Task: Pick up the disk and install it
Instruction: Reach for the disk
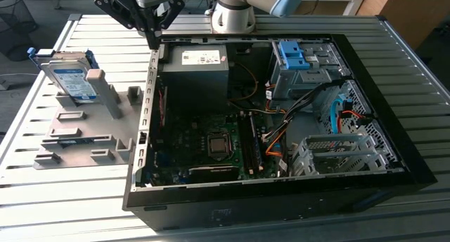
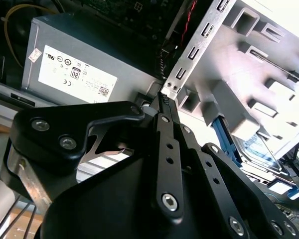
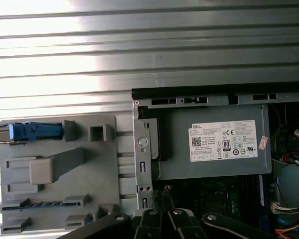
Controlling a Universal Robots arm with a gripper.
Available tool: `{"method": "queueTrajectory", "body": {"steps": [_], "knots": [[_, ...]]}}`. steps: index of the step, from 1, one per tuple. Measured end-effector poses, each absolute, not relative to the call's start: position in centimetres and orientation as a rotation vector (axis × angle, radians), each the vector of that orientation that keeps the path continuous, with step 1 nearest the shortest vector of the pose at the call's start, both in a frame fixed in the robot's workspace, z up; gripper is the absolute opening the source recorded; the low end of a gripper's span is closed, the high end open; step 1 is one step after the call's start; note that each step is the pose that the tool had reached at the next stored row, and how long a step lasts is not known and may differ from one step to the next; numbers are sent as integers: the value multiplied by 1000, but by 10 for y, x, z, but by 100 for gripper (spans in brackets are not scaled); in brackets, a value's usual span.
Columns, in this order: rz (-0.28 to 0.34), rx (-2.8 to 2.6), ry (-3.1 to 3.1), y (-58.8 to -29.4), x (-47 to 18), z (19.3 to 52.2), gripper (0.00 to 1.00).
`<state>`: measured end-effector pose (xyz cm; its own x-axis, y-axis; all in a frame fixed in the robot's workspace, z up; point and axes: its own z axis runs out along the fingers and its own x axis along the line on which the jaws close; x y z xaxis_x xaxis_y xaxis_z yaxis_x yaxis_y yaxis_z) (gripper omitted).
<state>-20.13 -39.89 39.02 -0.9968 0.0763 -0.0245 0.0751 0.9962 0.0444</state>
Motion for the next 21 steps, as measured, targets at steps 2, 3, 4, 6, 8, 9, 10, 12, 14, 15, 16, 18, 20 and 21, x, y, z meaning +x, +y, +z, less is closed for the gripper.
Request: {"method": "queueTrajectory", "body": {"steps": [2,3,4,6,8,9,10,12,14,15,16,18,20,21], "knots": [[68,118,3112,-399,-202,390,11],[68,118,3112,-399,-203,390,11],[68,118,3113,-399,-203,390,11],[68,118,3112,-399,-204,390,11],[68,118,3113,-399,-205,390,11],[68,118,3112,-399,-206,390,11],[68,118,3112,-399,-206,390,11],[68,118,3112,-399,-207,389,11],[68,118,3112,-399,-208,389,11],[68,118,3113,-399,-208,389,11],[68,118,3112,-399,-209,389,11],[68,118,3112,-399,-210,389,11],[68,118,3113,-399,-211,389,11],[68,118,3112,-399,-211,389,11]]}}
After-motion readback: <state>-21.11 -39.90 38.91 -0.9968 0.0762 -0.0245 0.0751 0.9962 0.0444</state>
